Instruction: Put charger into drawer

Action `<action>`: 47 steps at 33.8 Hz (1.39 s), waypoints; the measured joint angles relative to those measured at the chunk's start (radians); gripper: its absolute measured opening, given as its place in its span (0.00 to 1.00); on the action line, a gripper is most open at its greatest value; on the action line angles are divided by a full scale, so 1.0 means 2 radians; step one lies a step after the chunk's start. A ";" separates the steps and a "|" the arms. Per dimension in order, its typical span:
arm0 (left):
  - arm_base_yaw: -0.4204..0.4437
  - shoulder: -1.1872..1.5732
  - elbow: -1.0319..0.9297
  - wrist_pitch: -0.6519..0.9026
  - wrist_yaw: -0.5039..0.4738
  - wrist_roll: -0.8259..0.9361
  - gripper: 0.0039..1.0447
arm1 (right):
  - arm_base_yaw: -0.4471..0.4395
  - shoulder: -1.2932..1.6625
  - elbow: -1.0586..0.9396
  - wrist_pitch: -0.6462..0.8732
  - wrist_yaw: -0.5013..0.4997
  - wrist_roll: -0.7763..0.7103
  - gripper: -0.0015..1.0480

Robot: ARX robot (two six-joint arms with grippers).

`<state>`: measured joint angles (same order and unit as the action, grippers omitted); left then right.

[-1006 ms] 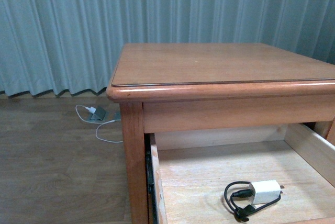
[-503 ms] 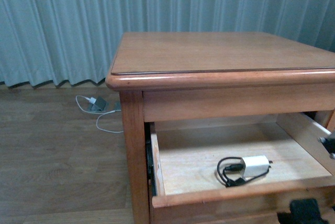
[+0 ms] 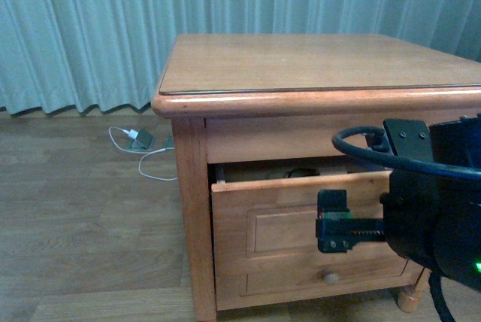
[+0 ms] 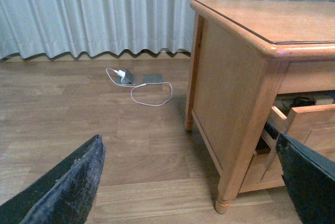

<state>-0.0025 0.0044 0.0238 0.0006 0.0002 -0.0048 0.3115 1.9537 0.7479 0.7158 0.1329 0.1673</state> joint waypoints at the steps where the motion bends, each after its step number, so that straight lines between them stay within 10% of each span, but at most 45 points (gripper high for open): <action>1: 0.000 0.000 0.000 0.000 0.000 0.000 0.94 | 0.000 0.007 0.007 0.004 0.003 0.001 0.91; 28: 0.000 0.000 0.000 0.000 0.000 0.000 0.94 | -0.015 0.083 0.079 0.049 -0.017 0.021 0.91; 47: 0.000 0.000 0.000 0.000 0.000 0.000 0.94 | -0.030 -0.149 -0.063 -0.082 -0.125 -0.023 0.91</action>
<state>-0.0025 0.0044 0.0238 0.0006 0.0002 -0.0048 0.2520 1.6554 0.6224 0.5522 -0.1165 0.1219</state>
